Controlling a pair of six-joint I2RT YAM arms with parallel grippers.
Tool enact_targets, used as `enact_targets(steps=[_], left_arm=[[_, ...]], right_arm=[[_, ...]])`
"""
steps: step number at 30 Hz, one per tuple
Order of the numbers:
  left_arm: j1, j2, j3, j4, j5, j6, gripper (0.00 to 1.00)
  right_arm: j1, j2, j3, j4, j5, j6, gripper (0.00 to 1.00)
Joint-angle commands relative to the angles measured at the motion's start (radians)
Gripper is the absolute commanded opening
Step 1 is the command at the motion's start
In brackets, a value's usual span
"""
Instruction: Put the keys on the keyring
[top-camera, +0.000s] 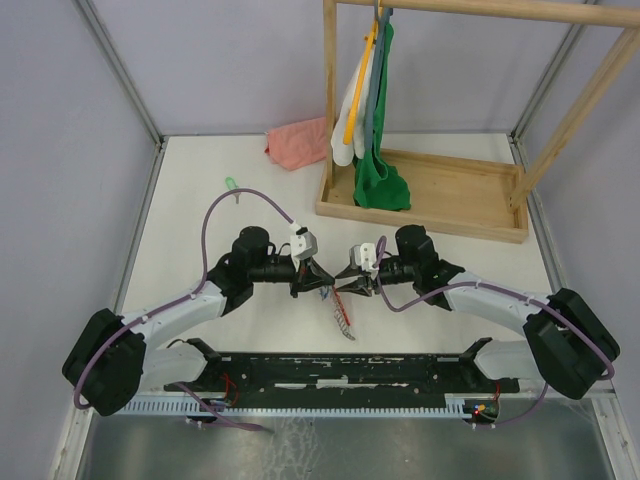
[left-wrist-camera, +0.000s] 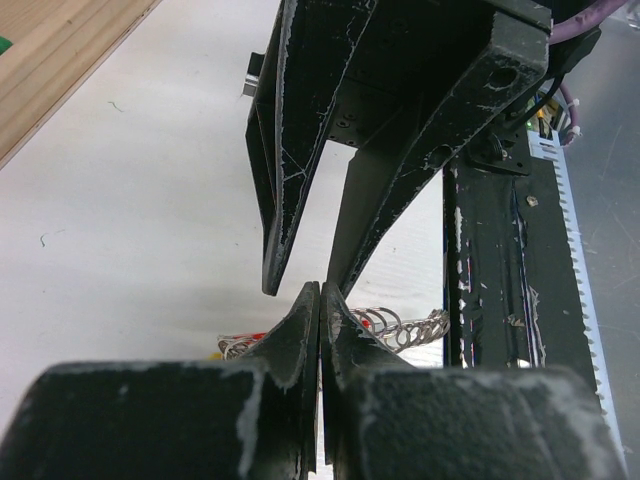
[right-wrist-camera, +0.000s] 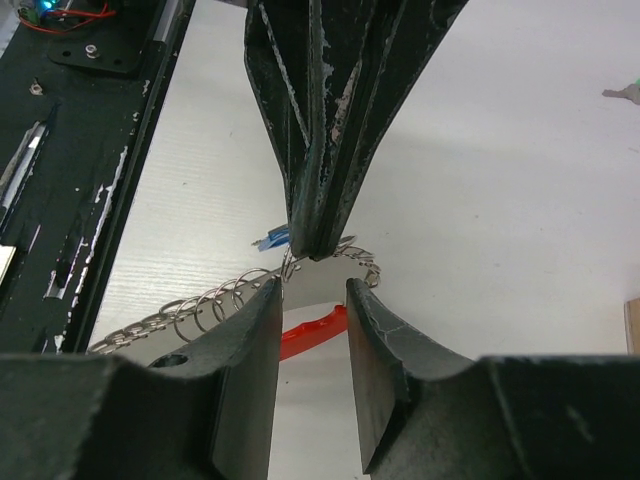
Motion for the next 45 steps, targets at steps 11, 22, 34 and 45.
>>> enact_targets(steps=[11, 22, 34, 45], left_arm=[[0.001, 0.025, 0.024, 0.051, 0.017, -0.014, 0.03], [0.001, 0.020, 0.019, 0.053, 0.014, -0.016, 0.03], [0.001, -0.029, 0.008, 0.000, -0.088, -0.012, 0.03], [0.002, -0.077, -0.063, 0.032, -0.238, -0.123, 0.03]], right_arm=[[0.065, -0.012, -0.061, 0.219, 0.167, 0.272, 0.44], [0.072, 0.088, -0.087, 0.377, 0.189, 0.338, 0.34], [0.073, -0.030, -0.081, 0.231, 0.212, 0.222, 0.01], [0.067, -0.222, -0.065, 0.078, 0.246, 0.131, 0.01]])
